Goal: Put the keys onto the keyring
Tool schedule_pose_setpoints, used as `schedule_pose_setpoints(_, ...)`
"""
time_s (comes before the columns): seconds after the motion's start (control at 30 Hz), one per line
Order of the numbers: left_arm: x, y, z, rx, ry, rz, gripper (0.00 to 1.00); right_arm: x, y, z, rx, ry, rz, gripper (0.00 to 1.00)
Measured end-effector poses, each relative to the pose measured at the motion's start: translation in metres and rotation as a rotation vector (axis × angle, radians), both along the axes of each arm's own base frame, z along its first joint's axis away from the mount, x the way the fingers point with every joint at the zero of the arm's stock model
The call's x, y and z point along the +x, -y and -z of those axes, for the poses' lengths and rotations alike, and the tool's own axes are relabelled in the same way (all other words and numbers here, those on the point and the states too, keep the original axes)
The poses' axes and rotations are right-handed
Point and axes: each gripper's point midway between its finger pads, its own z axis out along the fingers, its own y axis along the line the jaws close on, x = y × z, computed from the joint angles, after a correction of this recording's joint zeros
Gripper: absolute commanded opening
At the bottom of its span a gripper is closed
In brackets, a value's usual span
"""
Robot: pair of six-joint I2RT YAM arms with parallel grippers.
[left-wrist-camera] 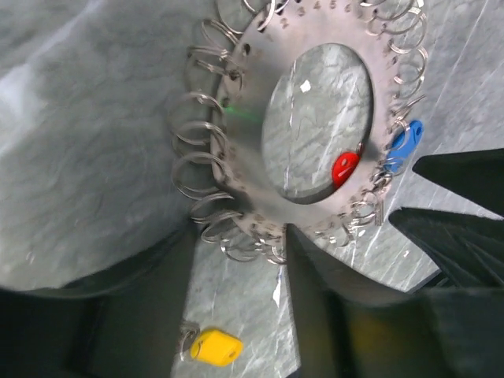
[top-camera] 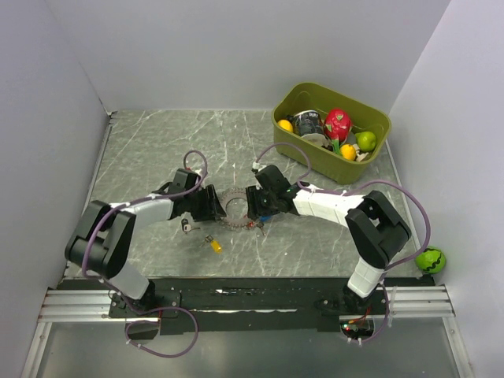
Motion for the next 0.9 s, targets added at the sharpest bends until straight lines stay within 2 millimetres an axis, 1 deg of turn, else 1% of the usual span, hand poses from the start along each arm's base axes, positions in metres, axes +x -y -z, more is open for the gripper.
schedule_pose_setpoints(0.07, 0.003, 0.003, 0.002, -0.007, -0.009, 0.005, 0.46, -0.001, -0.001, 0.000, 0.003, -0.002, -0.003, 0.57)
schedule_pose_setpoints(0.23, 0.013, 0.007, -0.006, -0.014, 0.015, 0.010, 0.47, -0.001, -0.002, -0.001, 0.008, -0.005, -0.007, 0.58)
schedule_pose_setpoints(0.27, 0.015, 0.007, -0.007, -0.011, 0.021, 0.007, 0.51, -0.001, -0.002, -0.001, 0.008, -0.005, -0.007, 0.58)
schedule_pose_setpoints(0.47, 0.021, 0.000, -0.024, 0.024, 0.075, -0.012, 0.64, 0.000, -0.001, -0.002, 0.008, 0.002, -0.004, 0.59)
schedule_pose_setpoints(0.57, 0.020, -0.001, -0.029, 0.023, 0.088, -0.008, 0.65, 0.001, 0.001, -0.003, 0.005, 0.006, -0.001, 0.59)
schedule_pose_setpoints(0.63, 0.019, 0.000, -0.029, 0.016, 0.083, -0.003, 0.65, 0.002, 0.002, -0.002, 0.001, 0.008, 0.000, 0.59)
schedule_pose_setpoints(0.7, 0.016, 0.003, -0.027, 0.003, 0.075, 0.009, 0.61, 0.004, 0.005, -0.002, -0.005, 0.009, 0.006, 0.59)
schedule_pose_setpoints(0.8, 0.009, 0.006, -0.017, -0.020, 0.042, 0.027, 0.55, 0.006, 0.008, 0.000, -0.020, 0.006, 0.013, 0.56)
schedule_pose_setpoints(0.83, 0.007, 0.007, -0.013, -0.025, 0.029, 0.031, 0.52, 0.006, 0.009, 0.001, -0.023, 0.005, 0.012, 0.53)
schedule_pose_setpoints(0.87, 0.004, 0.008, -0.008, -0.029, 0.014, 0.037, 0.51, 0.007, 0.009, 0.002, -0.025, 0.003, 0.011, 0.46)
schedule_pose_setpoints(0.9, 0.002, 0.009, -0.002, -0.032, -0.004, 0.041, 0.50, 0.006, 0.008, 0.003, -0.026, 0.000, 0.006, 0.43)
